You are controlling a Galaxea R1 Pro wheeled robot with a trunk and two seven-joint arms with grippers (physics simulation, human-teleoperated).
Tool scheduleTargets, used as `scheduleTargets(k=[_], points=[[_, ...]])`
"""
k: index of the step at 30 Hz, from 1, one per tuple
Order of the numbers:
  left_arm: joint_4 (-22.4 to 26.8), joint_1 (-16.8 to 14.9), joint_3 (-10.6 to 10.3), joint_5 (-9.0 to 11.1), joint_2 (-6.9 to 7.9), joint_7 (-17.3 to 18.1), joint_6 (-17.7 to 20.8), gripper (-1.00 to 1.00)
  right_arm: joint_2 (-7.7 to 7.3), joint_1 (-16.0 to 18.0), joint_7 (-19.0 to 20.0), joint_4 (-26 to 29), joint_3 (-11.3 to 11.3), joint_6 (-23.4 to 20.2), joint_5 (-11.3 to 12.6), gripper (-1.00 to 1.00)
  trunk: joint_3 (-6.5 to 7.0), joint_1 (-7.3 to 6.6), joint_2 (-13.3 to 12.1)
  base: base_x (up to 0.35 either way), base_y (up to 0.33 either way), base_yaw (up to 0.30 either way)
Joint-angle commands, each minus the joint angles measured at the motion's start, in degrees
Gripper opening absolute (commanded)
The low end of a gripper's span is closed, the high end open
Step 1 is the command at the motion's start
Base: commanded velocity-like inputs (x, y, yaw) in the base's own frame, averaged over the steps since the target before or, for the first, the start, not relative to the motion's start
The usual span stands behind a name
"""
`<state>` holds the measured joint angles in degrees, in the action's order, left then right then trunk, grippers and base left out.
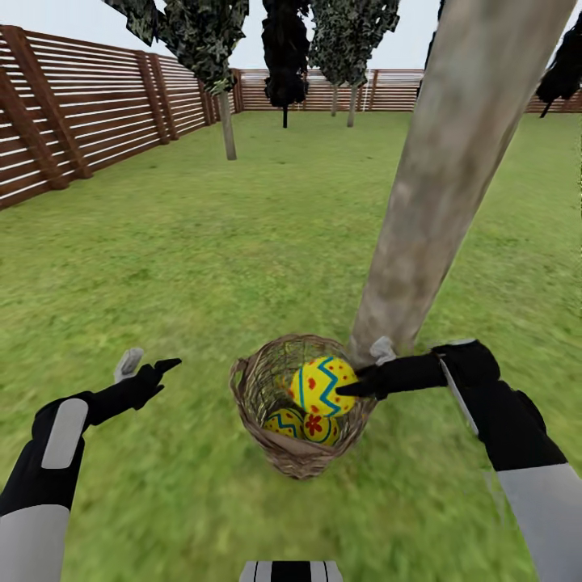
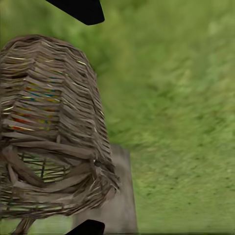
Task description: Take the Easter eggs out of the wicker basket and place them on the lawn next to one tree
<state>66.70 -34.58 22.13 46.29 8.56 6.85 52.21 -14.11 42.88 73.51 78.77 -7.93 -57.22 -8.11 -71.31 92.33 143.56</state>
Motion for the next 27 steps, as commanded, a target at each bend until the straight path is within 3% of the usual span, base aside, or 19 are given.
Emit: scheduleTargets(k=[1,3,4,7,9,12,13,14,16,19,21,24,25,26,27], points=[[-0.06,-0.05,-0.05,-0.5,-0.09,0.47,0.27,1.0,-3.65,-0.95,5.84,-0.06,0.34,-0.37,-0.43,-1.0,0.18,-0.03,0.0,0.0,0.0,0.0],[-0.07,-0.05,-0.26,-0.54,-0.2,0.41,0.26,1.0,-6.5,-2.61,12.65,-0.17,2.49,-0.24,-0.44,-1.0,0.63,-0.08,-0.03,0.0,0.0,0.0],[-0.07,-0.05,-0.34,-0.57,-0.34,0.37,0.26,1.0,-7.09,-3.8,15.08,-0.19,4.89,-0.17,-0.54,-1.0,0.85,-0.11,-0.04,0.0,0.0,0.0],[-0.08,-0.05,-0.57,-0.59,-0.53,0.35,0.26,1.0,-7.46,-5.7,16.27,-0.2,7.79,0.19,-0.46,-1.0,1.51,-0.19,-0.08,0.0,0.0,0.0],[-0.02,-0.05,-0.59,-0.57,-0.62,0.35,0.26,1.0,-7.5,-6.5,16.49,-0.22,11.13,0.32,0.37,-1.0,1.96,-0.24,-0.11,0.0,0.0,0.0],[0.04,-0.05,-1.74,-0.55,-1.38,0.43,0.23,1.0,-7.51,-9.56,16.49,-2.1,20.14,0.36,11.54,-1.0,2.62,-0.32,-0.15,0.0,0.0,0.0],[0.45,-0.05,-2.5,-0.48,-1.81,0.54,0.16,1.0,-7.34,-10.22,16.49,-2.4,23.01,0.38,12.91,-1.0,2.62,-0.32,-0.15,0.0,0.0,0.0],[0.7,-0.05,-2.76,-0.38,-1.98,0.71,0.07,1.0,-7.14,-11.16,16.43,-3.1,24.28,0.42,13.07,-1.0,2.62,-0.32,-0.15,0.0,0.0,0.0],[0.9,-0.05,-2.89,-0.34,-2.04,1.81,-0.07,1.0,-7.01,-11.87,15.15,-4.81,24.73,1.59,12.36,-1.0,2.62,-0.32,-0.15,0.0,0.0,0.0],[0.84,-0.05,-2.96,-0.42,-1.77,16.88,-0.22,1.0,-6.82,-12.18,11.77,-5.81,24.83,3.46,12.04,-1.0,2.66,-0.32,-0.15,0.0,0.0,-0.115],[1.0,0.78,-2.94,-0.5,-0.78,31.1,-0.19,1.0,-6.79,-12.2,10.34,-5.98,24.81,3.66,12.04,-1.0,2.73,-0.32,-0.15,0.0,0.0,-0.262],[2.04,1.64,-3.2,-0.73,0.37,55.6,-0.18,1.0,-6.71,-12.36,8.83,-8.12,24.73,5.45,11.08,-1.0,2.83,-0.32,-0.15,0.008,0.0,-0.282],[2.24,1.68,-4.26,-0.8,0.39,59.68,-0.18,1.0,-6.67,-12.37,7.37,-8.38,24.72,5.86,10.96,-1.0,2.87,-0.32,-0.15,0.053,-0.006,-0.284],[2.4,1.69,-5.76,-0.83,0.4,61.14,-0.18,1.0,-6.65,-12.38,6.33,-8.51,24.72,6.01,10.94,-1.0,2.91,-0.32,-0.15,0.062,-0.089,-0.284],[2.88,1.7,-8.58,-0.84,0.4,62.04,-0.22,1.0,-6.64,-12.38,5.53,-8.58,24.72,6.1,10.93,-1.0,2.94,-0.32,-0.15,0.043,-0.216,-0.284]])
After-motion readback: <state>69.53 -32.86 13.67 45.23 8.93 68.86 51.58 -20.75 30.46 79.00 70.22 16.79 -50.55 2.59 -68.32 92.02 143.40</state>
